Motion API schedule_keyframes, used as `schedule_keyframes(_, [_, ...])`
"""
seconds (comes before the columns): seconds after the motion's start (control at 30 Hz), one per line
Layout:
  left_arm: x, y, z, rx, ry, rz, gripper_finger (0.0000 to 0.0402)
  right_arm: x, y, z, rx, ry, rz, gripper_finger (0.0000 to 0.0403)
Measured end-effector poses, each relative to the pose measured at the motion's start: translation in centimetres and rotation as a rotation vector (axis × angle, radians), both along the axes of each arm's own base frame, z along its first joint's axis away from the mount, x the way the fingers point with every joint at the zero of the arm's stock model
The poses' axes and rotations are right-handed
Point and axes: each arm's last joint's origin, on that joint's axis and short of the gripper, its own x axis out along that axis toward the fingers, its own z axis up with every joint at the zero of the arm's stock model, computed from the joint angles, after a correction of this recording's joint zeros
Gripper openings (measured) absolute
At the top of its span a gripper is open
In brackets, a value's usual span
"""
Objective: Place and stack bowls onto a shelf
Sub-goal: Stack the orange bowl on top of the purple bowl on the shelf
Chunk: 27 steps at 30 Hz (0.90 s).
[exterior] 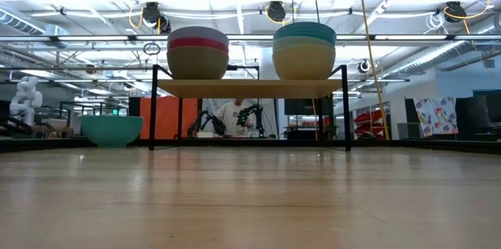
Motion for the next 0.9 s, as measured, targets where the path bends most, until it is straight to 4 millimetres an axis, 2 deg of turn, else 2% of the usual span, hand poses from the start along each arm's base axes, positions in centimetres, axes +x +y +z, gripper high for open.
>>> schedule_keyframes(0.5, [1.0, -1.7, -3.1, 0.095, 0.054, 0.011, 0.0125, 0.0, 0.0, 0.0, 0.0, -0.001, 0.0, 0.0102])
schedule_keyframes(0.57, [1.5, -1.9, -3.2, 0.068, 0.035, 0.023, 0.0106, 0.0, 0.0, 0.0, 0.0, -0.001, 0.0, 0.0102])
schedule_keyframes(0.7, [2.4, -2.0, -3.0, 0.012, -0.006, 0.054, 0.0025, 0.0, 0.0, 0.0, 0.016, -0.018, -0.006, 0.0102])
schedule_keyframes(0.73, [2.6, -2.0, -3.0, 0.0, -0.018, 0.084, 0.0015, 0.0, 0.0, 0.1, 0.016, -0.02, -0.006, 0.0102])
schedule_keyframes(0.9, [3.5, -1.8, -2.8, -0.049, -0.029, 0.193, 0.0009, 0.0, 0.0, 0.2, 0.013, -0.03, -0.007, 0.0102])
